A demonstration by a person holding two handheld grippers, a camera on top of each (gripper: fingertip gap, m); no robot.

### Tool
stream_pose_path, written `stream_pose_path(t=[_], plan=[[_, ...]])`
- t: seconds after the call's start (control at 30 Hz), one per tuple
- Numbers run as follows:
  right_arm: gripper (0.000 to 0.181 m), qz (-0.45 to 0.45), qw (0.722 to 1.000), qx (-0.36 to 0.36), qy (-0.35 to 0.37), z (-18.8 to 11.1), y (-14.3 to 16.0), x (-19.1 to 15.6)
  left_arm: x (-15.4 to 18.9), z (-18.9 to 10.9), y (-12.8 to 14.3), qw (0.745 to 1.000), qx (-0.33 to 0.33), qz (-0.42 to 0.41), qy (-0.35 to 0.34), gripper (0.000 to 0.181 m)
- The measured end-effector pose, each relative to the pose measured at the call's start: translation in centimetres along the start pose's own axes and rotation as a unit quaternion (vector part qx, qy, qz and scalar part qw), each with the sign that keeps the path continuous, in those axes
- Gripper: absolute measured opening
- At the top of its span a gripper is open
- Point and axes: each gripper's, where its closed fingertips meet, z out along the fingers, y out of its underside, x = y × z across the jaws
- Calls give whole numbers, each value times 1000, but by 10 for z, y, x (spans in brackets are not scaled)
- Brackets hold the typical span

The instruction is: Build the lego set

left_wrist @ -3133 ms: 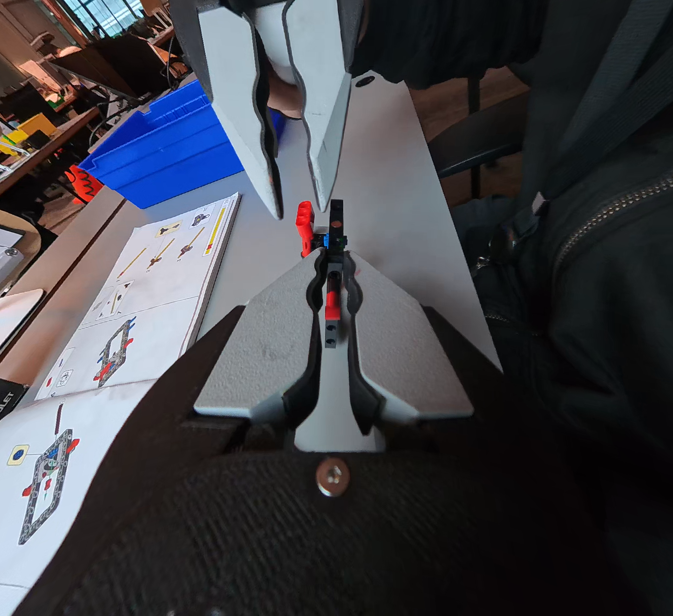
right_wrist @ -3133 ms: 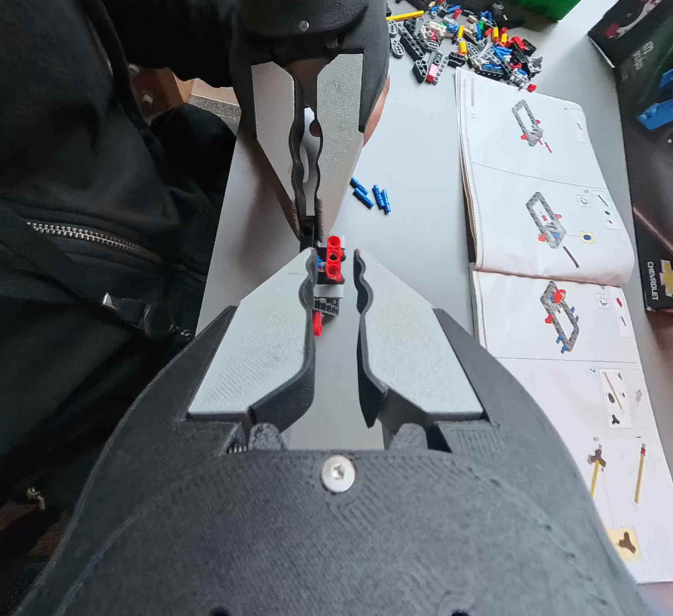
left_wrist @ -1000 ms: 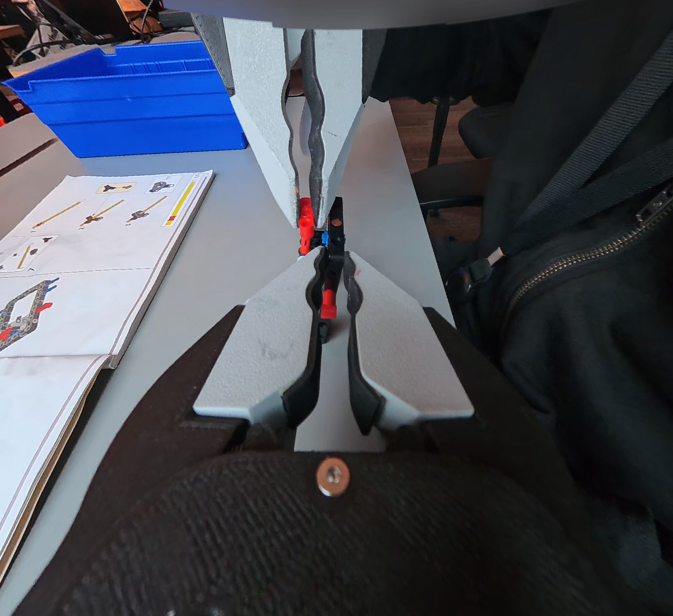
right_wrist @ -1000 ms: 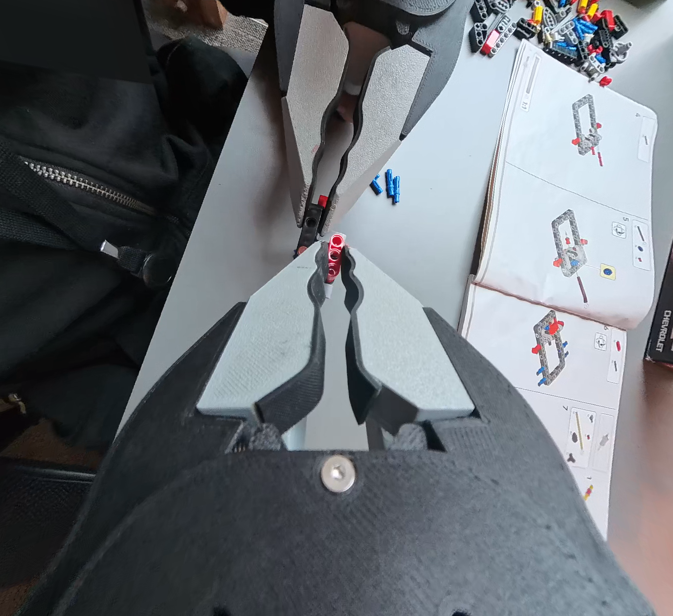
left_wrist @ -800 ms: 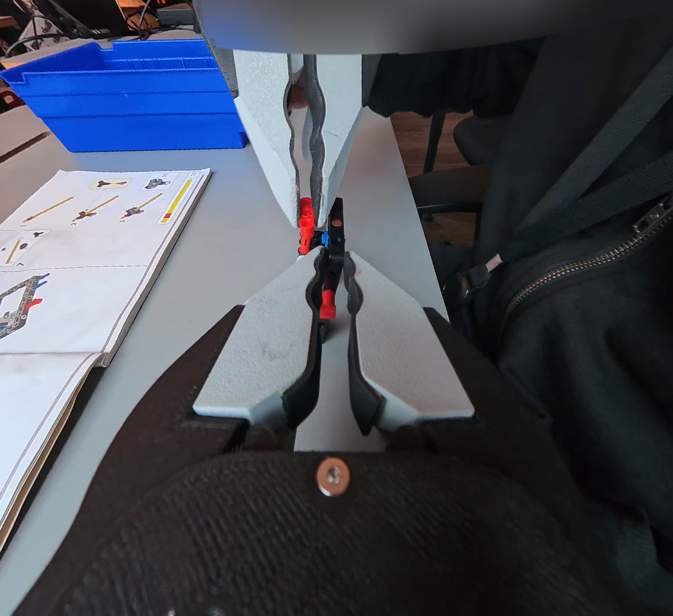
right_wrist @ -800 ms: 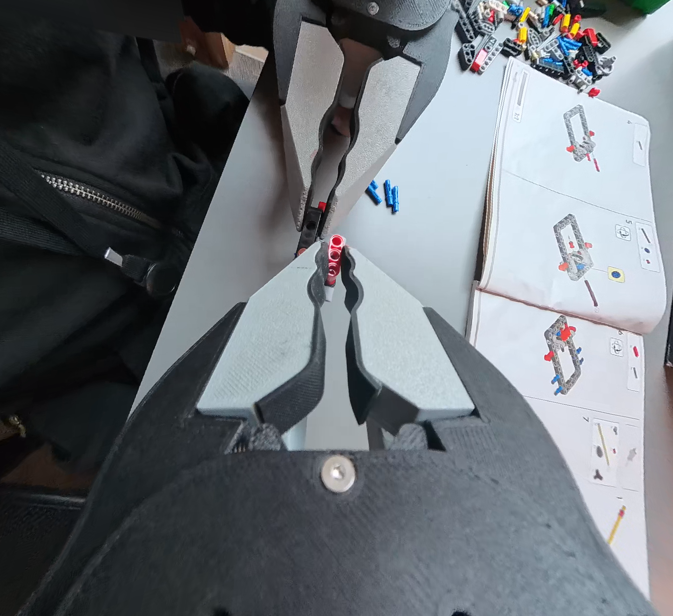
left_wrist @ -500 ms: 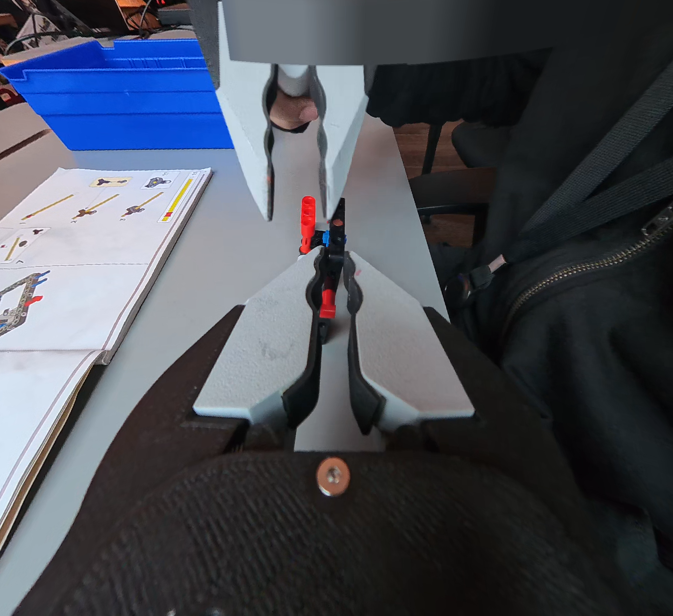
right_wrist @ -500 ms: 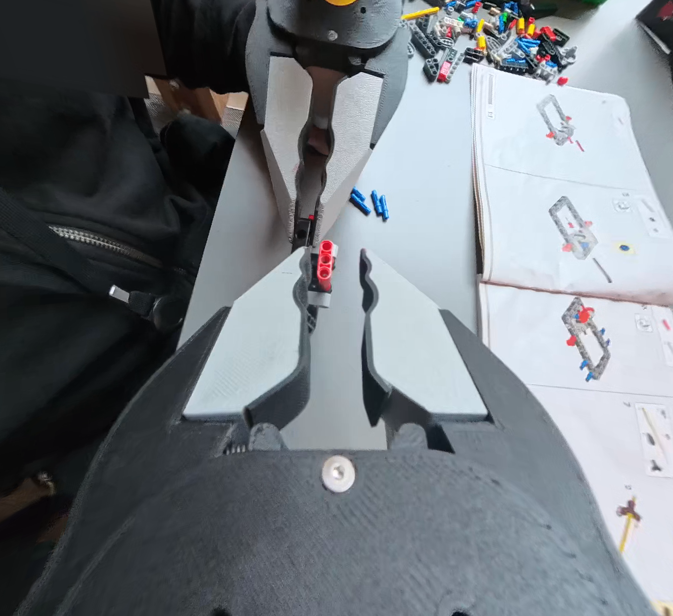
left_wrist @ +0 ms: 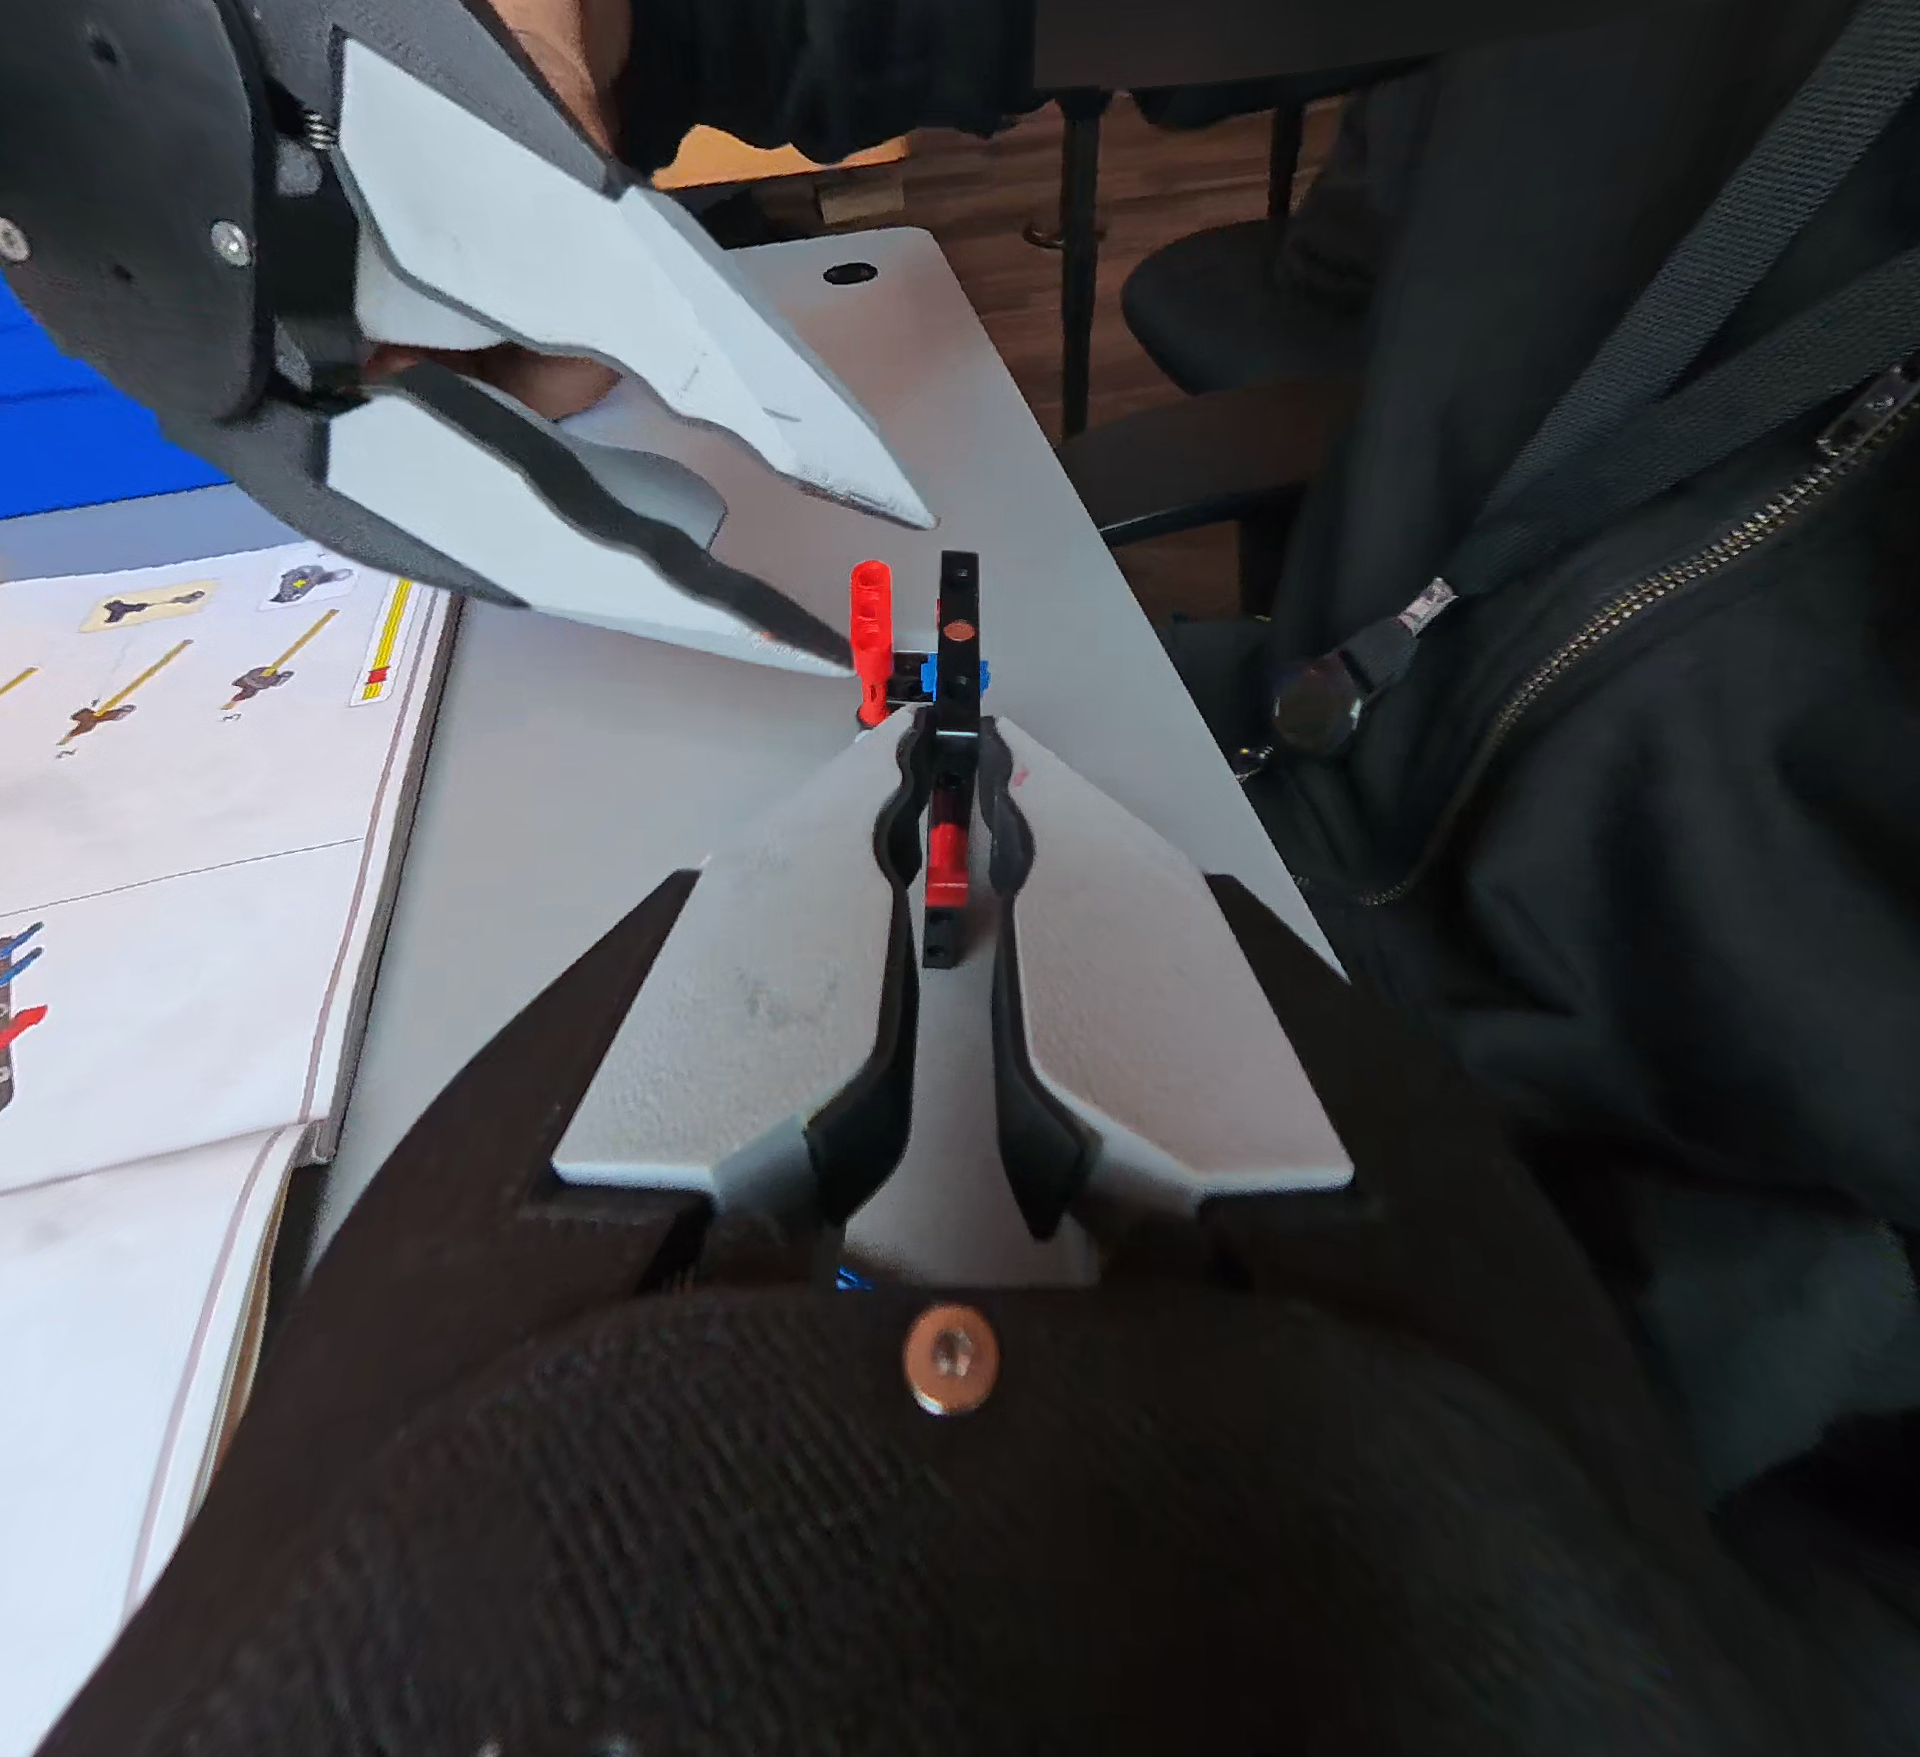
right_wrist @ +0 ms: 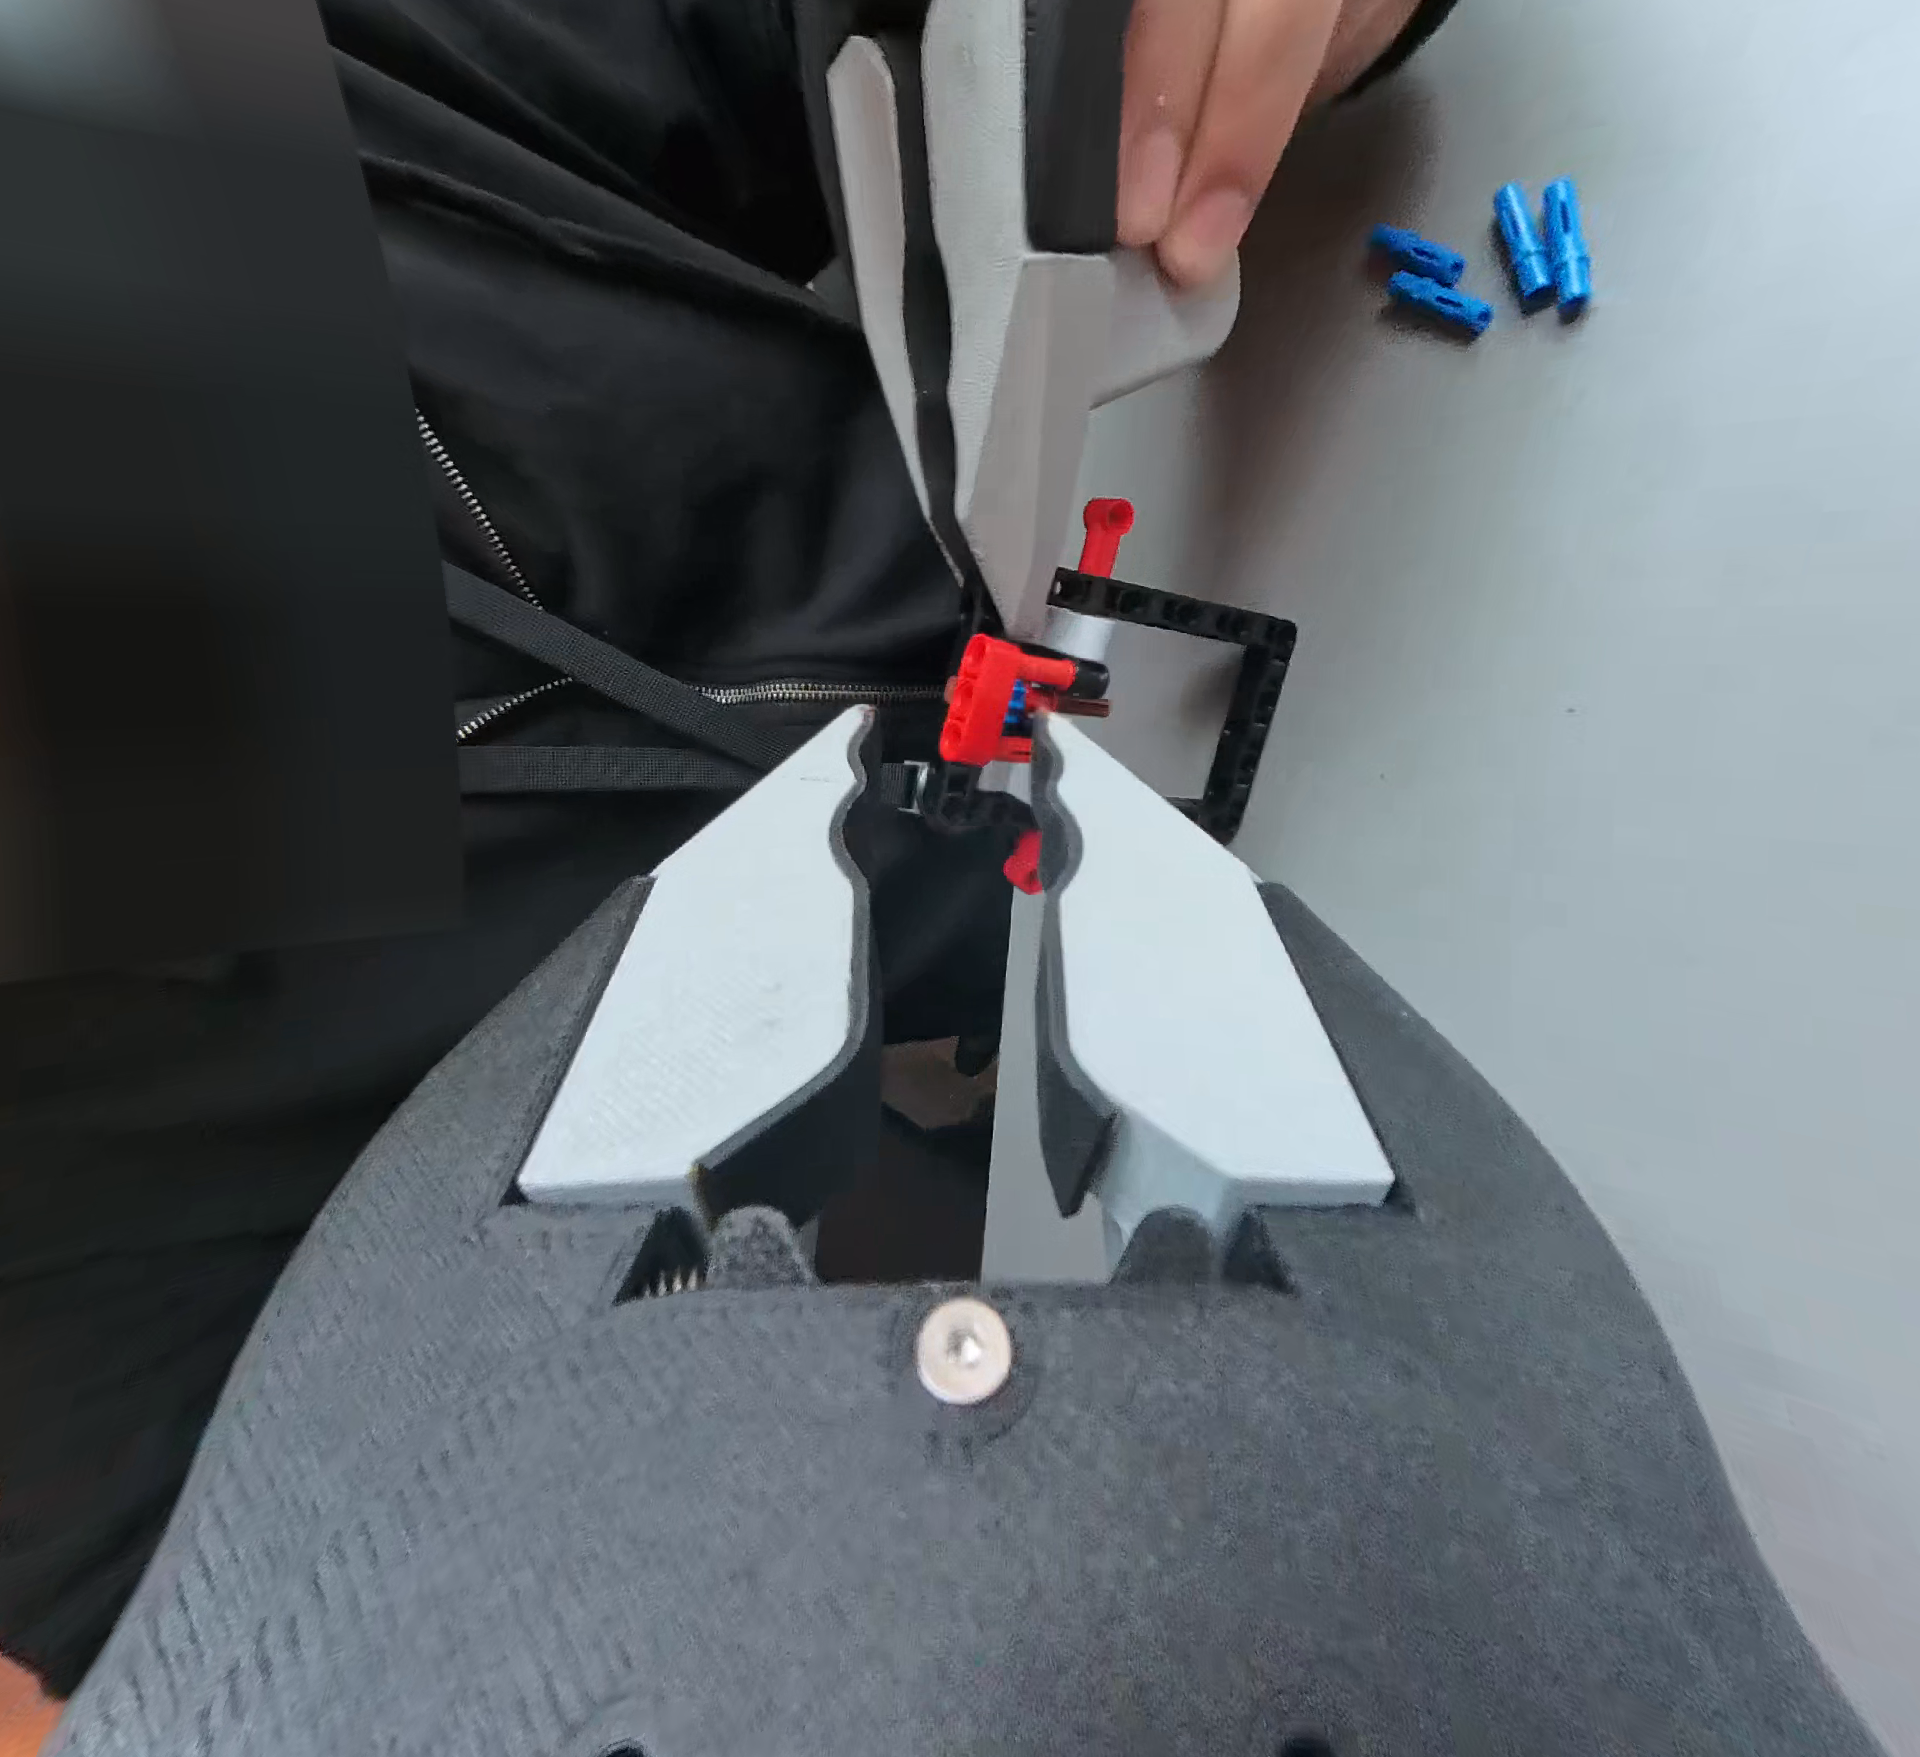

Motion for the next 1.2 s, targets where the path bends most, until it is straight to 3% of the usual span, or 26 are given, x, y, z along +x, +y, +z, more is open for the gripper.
stream_pose_path(t=[0.3,0.47,0.57,0.63,0.77,0.87,1.0,1.2], plan=[[17,25,998,-42,-34,1,2,3,0,-1,0,1000,8,-10,12,6],[18,32,998,-29,-48,-4,-3,6,0,-1,0,1000,12,-15,14,6],[19,-14,998,-2,53,-13,-8,12,0,-2,1,1000,14,-15,8,6],[19,-103,987,59,109,-17,-15,-12,3,-3,1,1000,16,-16,7,6],[28,-193,938,142,250,-19,-9,-26,2,-3,1,999,22,-33,2,7],[26,-206,904,166,335,-16,-5,-10,1,0,0,999,16,-43,1,7],[13,-218,893,149,365,-15,-1,1,-1,2,-1,998,9,-60,2,6],[11,-223,893,99,378,-10,2,8,0,3,-1,998,6,-58,-3,6]])
